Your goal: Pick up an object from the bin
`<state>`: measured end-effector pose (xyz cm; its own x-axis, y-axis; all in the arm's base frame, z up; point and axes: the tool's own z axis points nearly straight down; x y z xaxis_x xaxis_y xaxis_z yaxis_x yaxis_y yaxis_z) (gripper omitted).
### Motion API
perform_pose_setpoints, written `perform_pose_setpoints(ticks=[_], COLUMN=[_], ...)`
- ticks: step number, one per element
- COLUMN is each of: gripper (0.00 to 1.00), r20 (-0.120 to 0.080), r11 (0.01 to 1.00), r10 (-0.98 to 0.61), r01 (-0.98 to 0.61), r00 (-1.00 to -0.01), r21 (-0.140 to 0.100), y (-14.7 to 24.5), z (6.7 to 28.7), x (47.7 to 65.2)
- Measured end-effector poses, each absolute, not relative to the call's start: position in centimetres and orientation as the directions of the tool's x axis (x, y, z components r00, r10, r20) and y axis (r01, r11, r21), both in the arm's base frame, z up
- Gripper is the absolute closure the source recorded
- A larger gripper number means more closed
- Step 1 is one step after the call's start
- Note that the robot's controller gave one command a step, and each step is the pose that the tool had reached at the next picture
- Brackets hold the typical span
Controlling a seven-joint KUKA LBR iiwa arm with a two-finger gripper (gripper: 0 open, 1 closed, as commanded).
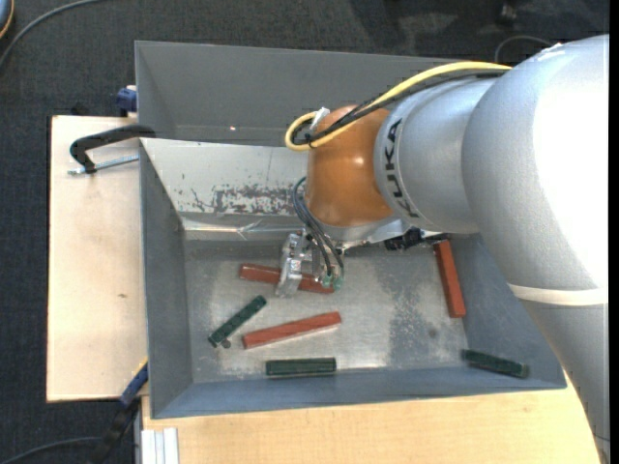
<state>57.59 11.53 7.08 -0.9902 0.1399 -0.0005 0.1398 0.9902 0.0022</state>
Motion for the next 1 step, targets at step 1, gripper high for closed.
perform_pose_setpoints(ticks=[1], gripper=[1.00], r20=[-0.013], r11=[0.986], r10=[0.166], r01=[0.166], r00=[-0.986], r21=[0.004], y=[8.41], z=[16.29], x=[58.69])
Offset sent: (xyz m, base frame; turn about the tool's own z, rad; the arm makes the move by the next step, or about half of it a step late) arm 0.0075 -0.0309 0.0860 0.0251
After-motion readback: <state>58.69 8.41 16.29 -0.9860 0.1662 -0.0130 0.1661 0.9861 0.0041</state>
